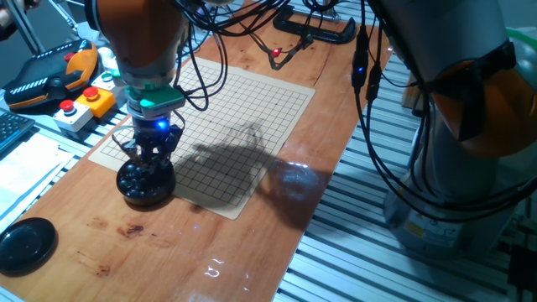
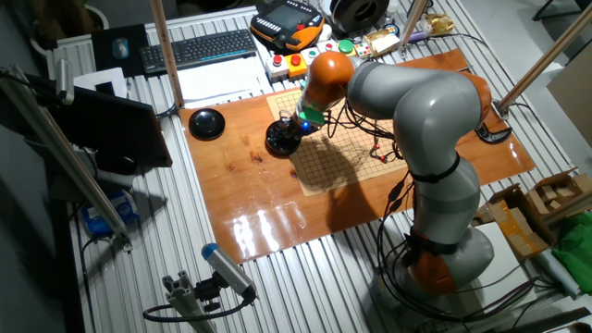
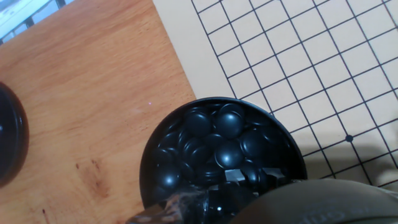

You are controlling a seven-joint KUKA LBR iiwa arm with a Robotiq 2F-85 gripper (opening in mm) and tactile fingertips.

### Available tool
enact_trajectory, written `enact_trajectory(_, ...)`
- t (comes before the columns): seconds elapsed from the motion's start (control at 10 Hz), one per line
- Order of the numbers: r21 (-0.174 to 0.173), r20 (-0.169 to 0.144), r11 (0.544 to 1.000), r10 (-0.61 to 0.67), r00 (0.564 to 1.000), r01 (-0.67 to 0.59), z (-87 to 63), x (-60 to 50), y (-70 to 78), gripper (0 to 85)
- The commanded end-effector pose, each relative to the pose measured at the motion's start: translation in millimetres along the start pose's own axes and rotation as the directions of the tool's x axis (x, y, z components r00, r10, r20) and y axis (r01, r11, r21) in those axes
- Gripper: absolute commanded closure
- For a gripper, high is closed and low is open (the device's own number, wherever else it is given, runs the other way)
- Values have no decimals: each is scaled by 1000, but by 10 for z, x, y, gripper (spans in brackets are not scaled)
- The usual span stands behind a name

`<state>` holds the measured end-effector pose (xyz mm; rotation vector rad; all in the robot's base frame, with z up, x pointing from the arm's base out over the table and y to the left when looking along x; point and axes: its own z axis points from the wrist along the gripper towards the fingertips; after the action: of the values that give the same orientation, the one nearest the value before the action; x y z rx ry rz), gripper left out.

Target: Play the first move as black on the 3-4 point in the upper right corner of the Go board

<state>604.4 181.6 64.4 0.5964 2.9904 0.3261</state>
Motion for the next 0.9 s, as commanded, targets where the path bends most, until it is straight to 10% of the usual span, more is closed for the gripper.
enact_trajectory(0.0, -1, 2, 1000, 0, 1000, 0, 6, 2, 7, 593)
enact_trajectory(0.8, 2, 6, 1000, 3, 1000, -3, 27, 18, 37, 593)
